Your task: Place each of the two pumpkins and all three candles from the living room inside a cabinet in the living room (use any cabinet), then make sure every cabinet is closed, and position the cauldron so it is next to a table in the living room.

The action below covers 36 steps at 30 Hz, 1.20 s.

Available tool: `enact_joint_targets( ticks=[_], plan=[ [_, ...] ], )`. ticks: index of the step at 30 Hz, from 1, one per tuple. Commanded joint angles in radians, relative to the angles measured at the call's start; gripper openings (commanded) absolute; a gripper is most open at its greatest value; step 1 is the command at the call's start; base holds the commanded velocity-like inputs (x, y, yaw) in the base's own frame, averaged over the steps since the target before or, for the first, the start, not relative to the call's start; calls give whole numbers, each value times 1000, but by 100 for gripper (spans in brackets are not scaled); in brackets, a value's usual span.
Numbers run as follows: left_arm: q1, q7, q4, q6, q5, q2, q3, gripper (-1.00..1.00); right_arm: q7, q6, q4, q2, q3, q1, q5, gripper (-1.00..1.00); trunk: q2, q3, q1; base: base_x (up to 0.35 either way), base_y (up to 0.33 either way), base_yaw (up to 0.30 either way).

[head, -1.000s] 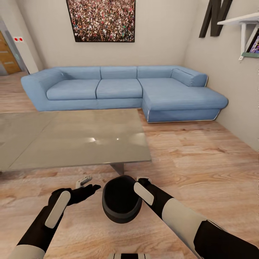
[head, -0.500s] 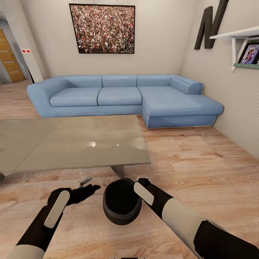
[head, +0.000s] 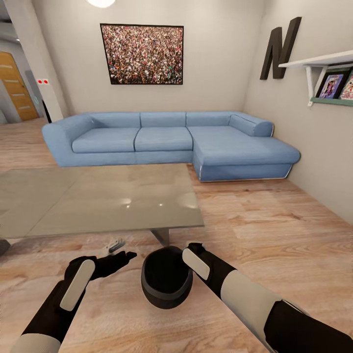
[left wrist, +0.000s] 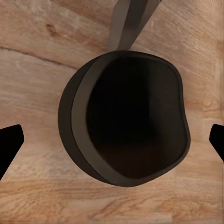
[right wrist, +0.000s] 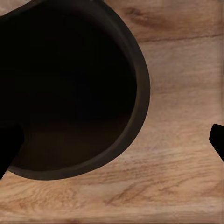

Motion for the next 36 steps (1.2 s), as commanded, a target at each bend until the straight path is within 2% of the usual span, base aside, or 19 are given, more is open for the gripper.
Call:
enact_joint_targets(
  ticks=[1, 22, 36],
  plan=[
    [0, 10, -1, 1, 10, 1, -2, 100, -6, 3, 0, 0, 3, -1, -5, 100, 7, 2, -4, -10, 0, 0],
    [0, 8, -1, 2, 10, 3, -2, 100, -6, 6, 0, 0, 2, -1, -5, 100, 154, 68, -85, -67, 7, 0],
    [0, 8, -1, 3, 10, 4, -2, 100, -6, 3, 0, 0, 2, -1, -5, 100, 252, 112, -138, -293, 106, 0]
  ],
)
